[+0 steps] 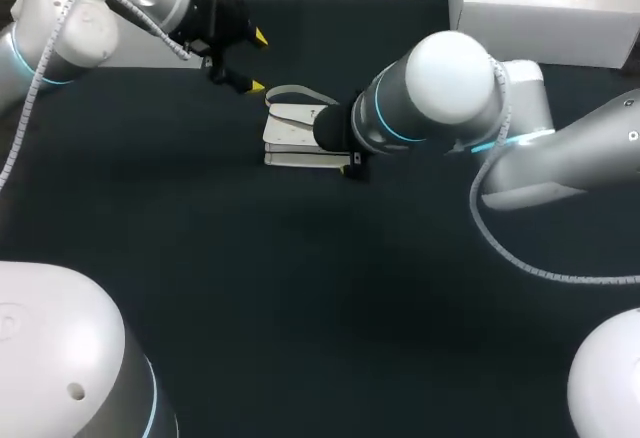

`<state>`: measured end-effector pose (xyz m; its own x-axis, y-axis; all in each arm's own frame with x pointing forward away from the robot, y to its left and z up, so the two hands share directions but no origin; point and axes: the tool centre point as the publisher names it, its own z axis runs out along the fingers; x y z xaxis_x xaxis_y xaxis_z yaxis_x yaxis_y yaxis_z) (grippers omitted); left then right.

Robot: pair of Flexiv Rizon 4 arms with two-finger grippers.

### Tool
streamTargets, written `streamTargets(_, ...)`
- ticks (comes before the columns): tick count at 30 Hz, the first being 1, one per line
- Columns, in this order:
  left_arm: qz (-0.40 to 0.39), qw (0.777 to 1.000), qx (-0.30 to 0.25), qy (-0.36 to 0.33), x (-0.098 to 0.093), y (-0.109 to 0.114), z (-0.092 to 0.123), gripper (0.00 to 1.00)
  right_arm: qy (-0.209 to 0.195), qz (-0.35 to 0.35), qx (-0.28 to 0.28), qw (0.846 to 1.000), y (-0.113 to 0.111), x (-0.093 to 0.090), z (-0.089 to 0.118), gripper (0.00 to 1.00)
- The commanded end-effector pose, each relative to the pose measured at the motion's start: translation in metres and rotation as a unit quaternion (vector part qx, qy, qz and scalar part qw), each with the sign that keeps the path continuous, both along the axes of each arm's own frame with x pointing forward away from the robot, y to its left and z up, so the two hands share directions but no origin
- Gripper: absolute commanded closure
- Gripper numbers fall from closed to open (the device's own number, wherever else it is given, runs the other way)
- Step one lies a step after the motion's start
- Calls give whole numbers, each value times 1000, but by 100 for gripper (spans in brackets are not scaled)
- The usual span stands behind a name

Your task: Pick up the bag, open it, inspect its contents, close it, and place it on the opposite side

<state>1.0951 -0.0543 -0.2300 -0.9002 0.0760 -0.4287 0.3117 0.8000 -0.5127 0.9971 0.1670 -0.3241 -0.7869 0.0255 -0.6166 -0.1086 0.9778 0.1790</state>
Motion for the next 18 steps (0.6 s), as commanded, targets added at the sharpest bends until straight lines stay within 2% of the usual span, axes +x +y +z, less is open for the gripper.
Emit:
streamTargets(1, -18, 999, -9, -32, -5, -13, -19, 0, -63, -16, 5, 998, 11, 6, -11, 0)
streamTargets(5, -37, 999, -9, -39, -7, -21, -23, 0, -75, -15, 13, 997, 11, 11, -15, 1)
streamTargets(7, -47, 998, -14, -43, -8, -22, -24, 0, -78, -11, 10, 997, 11, 14, -17, 17)
streamTargets(8, -50, 998, -14, -45, -9, -22, -24, 0, -79, -11, 9, 997, 10, 16, -19, 18)
streamTargets(10, -55, 997, -18, -49, -11, -22, -26, 0, -79, -11, 6, 997, 7, 18, -22, 40)
streamTargets(11, -58, 997, -17, -51, -11, -21, -27, 0, -79, -12, 5, 997, 6, 20, -23, 48)
streamTargets(18, -82, 994, -17, -66, -14, -23, -31, 0, -84, -15, -3, 996, 1, 28, -31, 51)
